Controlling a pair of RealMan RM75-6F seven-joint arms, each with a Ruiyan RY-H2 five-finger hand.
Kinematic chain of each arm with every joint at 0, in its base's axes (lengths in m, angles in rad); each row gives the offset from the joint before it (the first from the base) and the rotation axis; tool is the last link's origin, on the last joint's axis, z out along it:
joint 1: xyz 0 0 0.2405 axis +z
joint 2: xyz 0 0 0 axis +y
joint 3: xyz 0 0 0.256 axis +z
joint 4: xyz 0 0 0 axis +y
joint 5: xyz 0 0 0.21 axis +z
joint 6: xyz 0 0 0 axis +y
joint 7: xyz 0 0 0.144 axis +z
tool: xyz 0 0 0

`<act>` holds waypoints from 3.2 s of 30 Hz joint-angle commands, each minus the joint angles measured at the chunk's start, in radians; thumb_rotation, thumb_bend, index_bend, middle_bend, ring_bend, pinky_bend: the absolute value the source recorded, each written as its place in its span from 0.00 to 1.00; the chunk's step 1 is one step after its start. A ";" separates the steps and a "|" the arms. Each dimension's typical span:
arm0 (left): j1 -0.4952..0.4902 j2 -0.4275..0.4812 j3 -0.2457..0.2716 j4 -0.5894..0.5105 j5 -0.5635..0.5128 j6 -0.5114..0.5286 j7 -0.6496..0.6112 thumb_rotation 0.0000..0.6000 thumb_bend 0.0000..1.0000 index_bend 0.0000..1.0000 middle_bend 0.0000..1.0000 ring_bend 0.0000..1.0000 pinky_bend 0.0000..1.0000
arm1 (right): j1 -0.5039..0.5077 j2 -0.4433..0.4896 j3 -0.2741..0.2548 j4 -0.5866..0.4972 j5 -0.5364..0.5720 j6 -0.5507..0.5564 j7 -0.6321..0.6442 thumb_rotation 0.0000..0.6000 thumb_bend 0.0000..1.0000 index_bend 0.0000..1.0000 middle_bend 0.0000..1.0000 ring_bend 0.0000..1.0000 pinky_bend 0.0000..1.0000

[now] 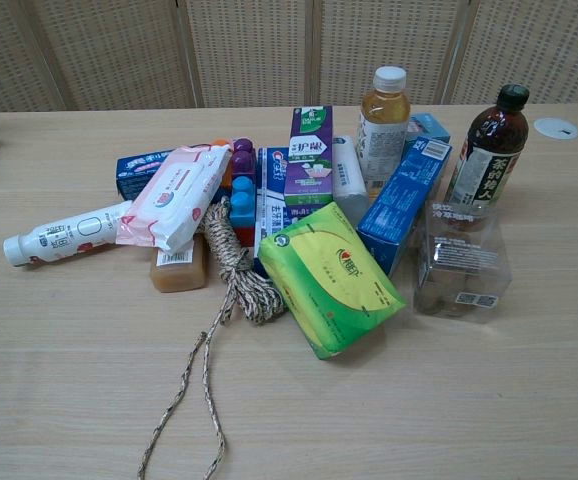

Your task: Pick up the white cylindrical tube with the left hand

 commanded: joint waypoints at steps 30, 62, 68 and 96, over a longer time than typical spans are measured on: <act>-0.397 -0.273 -0.152 0.010 -0.556 -0.255 0.658 1.00 0.00 0.08 0.00 0.00 0.00 | 0.003 0.004 -0.012 -0.002 -0.019 -0.009 0.017 1.00 0.00 0.00 0.00 0.00 0.00; -0.588 -0.560 -0.114 0.420 -0.782 -0.345 0.681 1.00 0.00 0.15 0.00 0.00 0.11 | 0.009 0.001 -0.016 0.003 -0.023 -0.018 0.024 1.00 0.00 0.00 0.00 0.00 0.00; -0.609 -0.605 -0.107 0.497 -0.782 -0.337 0.692 1.00 0.00 0.20 0.11 0.03 0.32 | 0.009 0.002 -0.017 0.003 -0.024 -0.017 0.027 1.00 0.00 0.00 0.00 0.00 0.00; -0.608 -0.632 -0.110 0.553 -0.615 -0.252 0.656 1.00 0.05 0.83 0.70 0.72 0.88 | 0.011 0.006 -0.022 0.005 -0.031 -0.021 0.041 1.00 0.00 0.00 0.00 0.00 0.00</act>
